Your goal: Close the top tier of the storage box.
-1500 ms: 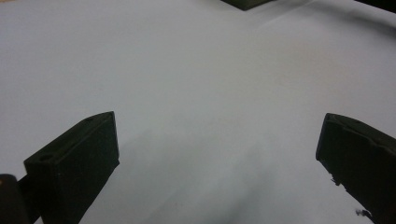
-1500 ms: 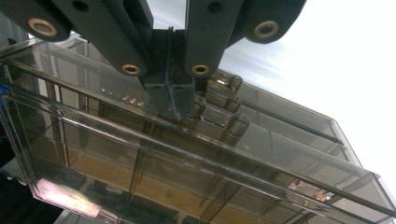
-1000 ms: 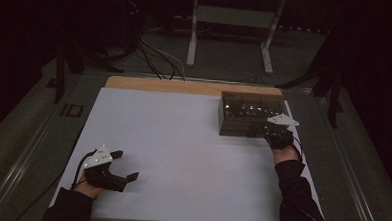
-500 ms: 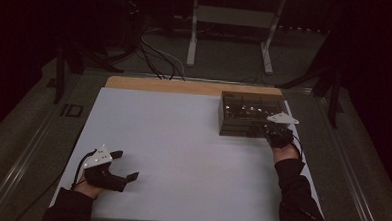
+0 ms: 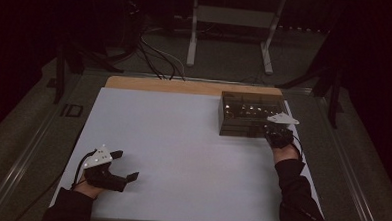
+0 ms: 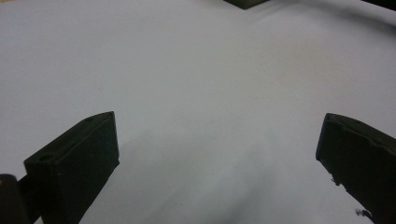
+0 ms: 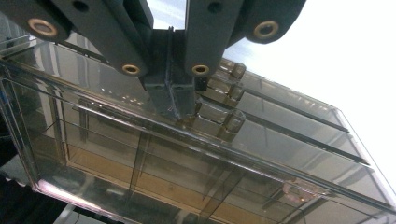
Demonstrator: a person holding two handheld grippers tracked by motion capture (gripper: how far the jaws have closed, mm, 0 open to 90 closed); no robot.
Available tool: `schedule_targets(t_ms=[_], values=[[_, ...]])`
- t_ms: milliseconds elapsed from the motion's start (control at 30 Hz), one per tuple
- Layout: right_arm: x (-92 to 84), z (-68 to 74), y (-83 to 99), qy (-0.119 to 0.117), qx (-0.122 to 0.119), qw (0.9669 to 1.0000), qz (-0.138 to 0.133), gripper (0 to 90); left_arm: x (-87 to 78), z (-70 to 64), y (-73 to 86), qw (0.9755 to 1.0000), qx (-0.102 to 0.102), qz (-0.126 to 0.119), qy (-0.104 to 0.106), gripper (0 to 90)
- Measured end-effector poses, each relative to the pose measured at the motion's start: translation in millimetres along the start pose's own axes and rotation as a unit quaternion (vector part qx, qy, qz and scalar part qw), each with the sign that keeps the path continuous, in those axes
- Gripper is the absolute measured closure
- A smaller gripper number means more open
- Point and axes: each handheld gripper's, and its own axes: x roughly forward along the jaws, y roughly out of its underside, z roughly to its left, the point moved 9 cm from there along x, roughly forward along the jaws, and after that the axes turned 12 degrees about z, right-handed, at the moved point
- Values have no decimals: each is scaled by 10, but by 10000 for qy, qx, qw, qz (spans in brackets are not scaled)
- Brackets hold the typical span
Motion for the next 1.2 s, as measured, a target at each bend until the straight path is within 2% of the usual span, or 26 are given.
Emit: schedule_targets(t_ms=[400,533,633,667,700,733,867,1000,1033,1200], values=[[-80,30,67,-74,174,9998,3,898,-4,1,-4,10000,2,-12,-4,9],[-115,70,79,-180,187,9997,2,843,-4,0,-6,10000,8,-14,-1,9],[-134,98,79,-272,235,9994,-8,753,-7,0,-8,10000,7,-18,-3,9],[-134,98,79,-272,235,9994,-8,753,-7,0,-8,10000,7,-18,-3,9],[-151,128,78,-353,282,9990,-3,662,-9,-1,-9,10000,6,-21,-4,9],[-155,144,79,-392,288,9988,22,610,-9,-2,-9,10000,7,-21,1,9],[-161,204,84,-516,294,9982,97,450,-9,-3,-10,10000,10,-19,2,9],[-167,254,83,-597,295,9977,126,346,-10,-6,-12,10000,-7,-29,14,9],[-167,254,83,-597,295,9977,126,346,-10,-6,-12,10000,-7,-29,14,9],[-167,364,96,-817,152,9962,252,180,-7,-4,-11,10000,8,-20,12,9]])
